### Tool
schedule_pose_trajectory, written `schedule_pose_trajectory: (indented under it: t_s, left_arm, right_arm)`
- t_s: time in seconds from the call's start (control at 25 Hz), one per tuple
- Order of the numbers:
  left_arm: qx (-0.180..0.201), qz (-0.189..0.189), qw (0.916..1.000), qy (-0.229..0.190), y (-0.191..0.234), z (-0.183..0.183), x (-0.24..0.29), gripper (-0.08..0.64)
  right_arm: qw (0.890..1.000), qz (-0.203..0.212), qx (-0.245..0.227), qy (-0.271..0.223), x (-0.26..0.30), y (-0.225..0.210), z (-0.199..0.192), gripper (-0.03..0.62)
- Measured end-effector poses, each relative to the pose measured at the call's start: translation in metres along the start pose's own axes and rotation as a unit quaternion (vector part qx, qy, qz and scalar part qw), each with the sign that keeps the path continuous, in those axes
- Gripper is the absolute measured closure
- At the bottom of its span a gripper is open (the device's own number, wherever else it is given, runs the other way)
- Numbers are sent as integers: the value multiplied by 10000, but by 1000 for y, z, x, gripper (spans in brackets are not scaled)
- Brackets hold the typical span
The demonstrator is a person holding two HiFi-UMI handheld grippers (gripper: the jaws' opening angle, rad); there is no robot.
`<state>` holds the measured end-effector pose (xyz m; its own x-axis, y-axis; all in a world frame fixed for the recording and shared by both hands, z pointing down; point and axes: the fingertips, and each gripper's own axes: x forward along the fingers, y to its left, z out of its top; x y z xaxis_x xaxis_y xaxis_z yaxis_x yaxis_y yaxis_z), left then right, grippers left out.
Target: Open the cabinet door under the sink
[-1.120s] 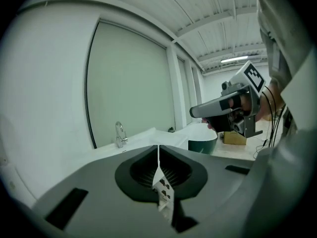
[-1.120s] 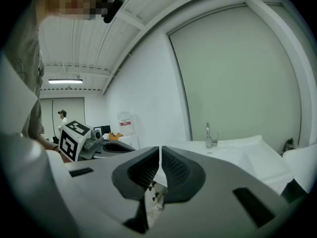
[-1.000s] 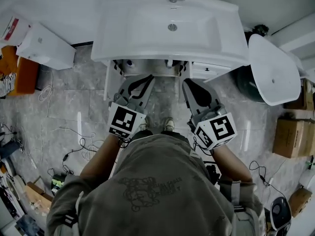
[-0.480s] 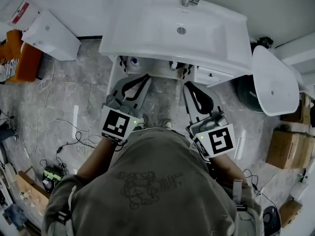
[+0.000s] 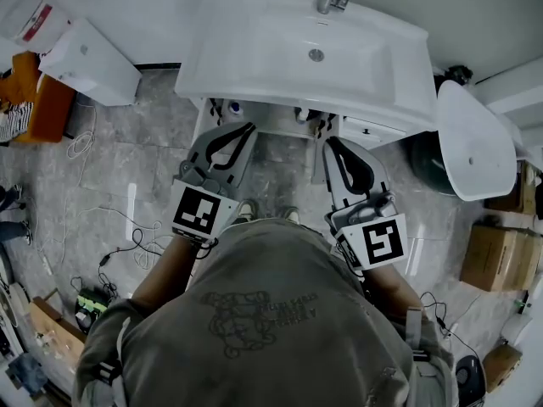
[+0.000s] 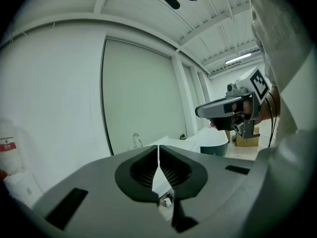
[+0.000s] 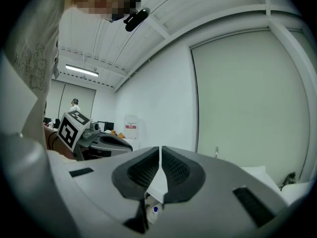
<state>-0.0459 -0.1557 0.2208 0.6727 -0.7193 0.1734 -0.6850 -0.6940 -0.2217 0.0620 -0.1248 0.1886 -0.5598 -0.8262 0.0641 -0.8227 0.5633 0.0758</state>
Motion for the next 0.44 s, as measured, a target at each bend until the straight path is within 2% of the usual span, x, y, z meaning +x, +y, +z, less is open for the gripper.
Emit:
schedule_pose_trajectory:
  t_s: [0.28,0.44]
  left_arm:
    - [-29,-57,10000,-34,2,1,4,538]
    - [-35,-83,10000,13,5,-3,6,537]
  right_arm:
    - [10000,-30,-20,42,5,-1,-3,557]
    - [9999,-78,-64,-111,6,-2,3,557]
